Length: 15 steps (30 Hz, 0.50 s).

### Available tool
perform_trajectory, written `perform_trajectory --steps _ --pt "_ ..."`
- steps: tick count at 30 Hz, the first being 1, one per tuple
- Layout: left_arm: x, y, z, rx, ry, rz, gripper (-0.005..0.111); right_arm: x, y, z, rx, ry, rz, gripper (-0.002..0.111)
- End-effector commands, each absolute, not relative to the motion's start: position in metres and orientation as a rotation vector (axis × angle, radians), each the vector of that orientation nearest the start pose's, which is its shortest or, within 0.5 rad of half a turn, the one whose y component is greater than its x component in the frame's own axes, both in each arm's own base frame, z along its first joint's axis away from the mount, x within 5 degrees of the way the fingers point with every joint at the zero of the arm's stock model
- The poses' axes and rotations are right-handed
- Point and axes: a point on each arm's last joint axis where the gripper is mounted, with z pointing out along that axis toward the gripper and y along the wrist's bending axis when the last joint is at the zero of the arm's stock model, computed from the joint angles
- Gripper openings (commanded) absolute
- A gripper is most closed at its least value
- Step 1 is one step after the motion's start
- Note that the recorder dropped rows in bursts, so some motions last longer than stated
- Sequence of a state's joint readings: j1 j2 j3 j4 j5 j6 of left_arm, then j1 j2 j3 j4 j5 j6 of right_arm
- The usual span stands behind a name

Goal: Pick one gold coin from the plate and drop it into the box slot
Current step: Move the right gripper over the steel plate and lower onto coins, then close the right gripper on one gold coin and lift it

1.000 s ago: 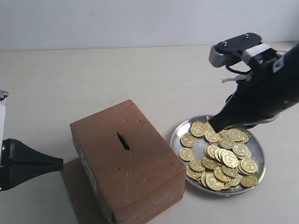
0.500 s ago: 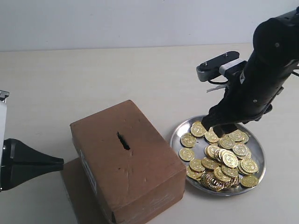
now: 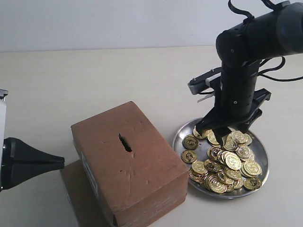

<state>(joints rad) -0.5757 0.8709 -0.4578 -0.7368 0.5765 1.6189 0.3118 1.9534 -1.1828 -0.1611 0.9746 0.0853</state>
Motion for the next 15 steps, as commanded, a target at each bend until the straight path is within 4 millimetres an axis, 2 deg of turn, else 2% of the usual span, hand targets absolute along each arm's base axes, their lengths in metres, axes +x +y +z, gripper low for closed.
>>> perform_trajectory --steps 1,6,15 --pt "0.1105 -0.1126 0.2478 1.714 1.498 -0.238 0.0 0.3337 0.0942 0.1313 -0.523 3.192 -0.268 0.057" --pt "0.1105 -0.1126 0.2478 1.714 1.498 -0.238 0.0 0.3344 0.0936 0.1231 -0.538 3.216 -0.291 0.053" --pt "0.1107 -0.1126 0.2479 1.712 1.498 -0.236 0.0 0.3373 0.0962 0.1218 -0.522 3.185 -0.252 0.052"
